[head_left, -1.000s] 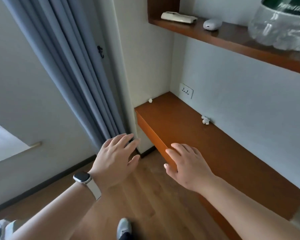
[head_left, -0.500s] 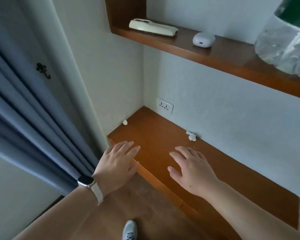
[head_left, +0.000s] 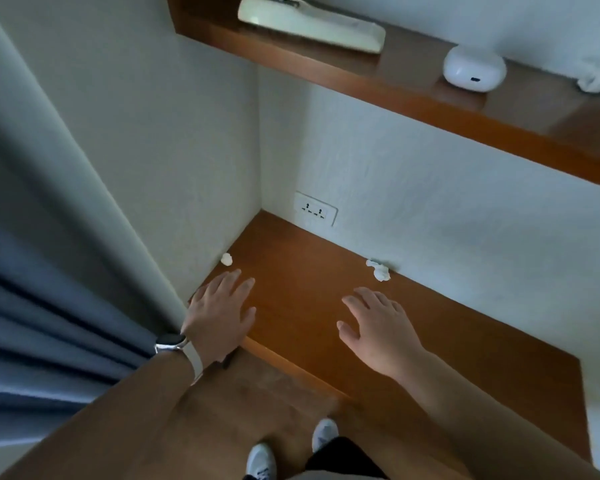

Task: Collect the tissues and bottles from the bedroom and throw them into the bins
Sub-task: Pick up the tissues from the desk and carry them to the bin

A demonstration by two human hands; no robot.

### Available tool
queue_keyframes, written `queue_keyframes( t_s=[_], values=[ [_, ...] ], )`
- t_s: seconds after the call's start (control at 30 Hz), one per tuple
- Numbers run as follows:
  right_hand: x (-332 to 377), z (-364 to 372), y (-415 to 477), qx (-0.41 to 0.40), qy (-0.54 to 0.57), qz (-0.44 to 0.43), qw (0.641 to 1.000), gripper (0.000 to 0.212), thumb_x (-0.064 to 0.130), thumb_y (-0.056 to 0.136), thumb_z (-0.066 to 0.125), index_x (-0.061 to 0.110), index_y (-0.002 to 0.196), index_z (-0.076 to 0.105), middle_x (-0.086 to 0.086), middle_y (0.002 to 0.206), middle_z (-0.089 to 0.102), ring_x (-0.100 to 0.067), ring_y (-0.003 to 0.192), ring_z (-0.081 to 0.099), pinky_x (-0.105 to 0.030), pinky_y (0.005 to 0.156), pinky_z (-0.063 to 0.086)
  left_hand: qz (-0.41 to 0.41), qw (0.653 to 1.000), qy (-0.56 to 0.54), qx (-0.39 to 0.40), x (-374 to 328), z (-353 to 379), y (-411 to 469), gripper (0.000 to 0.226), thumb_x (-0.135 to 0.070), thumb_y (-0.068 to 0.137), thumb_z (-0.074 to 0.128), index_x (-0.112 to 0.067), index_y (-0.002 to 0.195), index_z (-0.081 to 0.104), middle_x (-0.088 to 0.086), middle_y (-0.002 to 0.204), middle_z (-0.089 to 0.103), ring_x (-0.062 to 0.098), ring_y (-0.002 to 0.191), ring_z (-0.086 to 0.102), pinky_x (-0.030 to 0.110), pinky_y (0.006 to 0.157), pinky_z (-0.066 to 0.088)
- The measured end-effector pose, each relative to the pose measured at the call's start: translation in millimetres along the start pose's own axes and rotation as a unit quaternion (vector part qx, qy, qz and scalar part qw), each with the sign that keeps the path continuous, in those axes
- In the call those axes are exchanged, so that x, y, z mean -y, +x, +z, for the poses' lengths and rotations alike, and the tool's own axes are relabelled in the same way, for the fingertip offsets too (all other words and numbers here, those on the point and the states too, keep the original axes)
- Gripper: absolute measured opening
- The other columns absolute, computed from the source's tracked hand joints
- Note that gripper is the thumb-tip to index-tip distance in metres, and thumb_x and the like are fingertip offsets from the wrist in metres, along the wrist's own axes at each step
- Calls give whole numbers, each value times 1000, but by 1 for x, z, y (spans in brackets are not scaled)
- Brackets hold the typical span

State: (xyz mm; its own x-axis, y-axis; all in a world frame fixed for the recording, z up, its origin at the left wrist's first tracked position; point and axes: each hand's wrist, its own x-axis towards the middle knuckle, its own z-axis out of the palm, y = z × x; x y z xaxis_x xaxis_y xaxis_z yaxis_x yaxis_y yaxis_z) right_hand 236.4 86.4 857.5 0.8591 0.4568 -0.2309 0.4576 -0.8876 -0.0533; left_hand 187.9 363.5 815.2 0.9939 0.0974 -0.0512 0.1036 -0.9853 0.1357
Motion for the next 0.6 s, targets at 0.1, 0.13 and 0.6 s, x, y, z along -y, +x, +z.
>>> queue_keyframes(
  t_s=[0.1,0.13,0.6],
  values=[
    [-17,20,21,14,9,30,999,56,57,96,31,27,144,31,3,152,31,-18,140,29,-38,112,28,-22,999,-7,38,12,19,26,56,-52,94,42,-30,145,33,1,156,29,22,142,31,45,110,37],
    [-23,27,29,21,12,40,999,56,57,96,32,27,143,32,2,152,32,-18,140,30,-38,112,29,-32,998,-11,45,15,24,36,57,-51,94,42,-30,145,32,2,156,28,22,141,31,45,110,36],
    [-112,89,139,31,34,158,986,57,41,91,48,24,143,32,-5,152,24,-24,131,38,-39,95,47,-149,982,-51,105,45,83,126,60,-37,91,50,-26,146,31,6,154,22,38,124,45,49,99,41]
  ],
)
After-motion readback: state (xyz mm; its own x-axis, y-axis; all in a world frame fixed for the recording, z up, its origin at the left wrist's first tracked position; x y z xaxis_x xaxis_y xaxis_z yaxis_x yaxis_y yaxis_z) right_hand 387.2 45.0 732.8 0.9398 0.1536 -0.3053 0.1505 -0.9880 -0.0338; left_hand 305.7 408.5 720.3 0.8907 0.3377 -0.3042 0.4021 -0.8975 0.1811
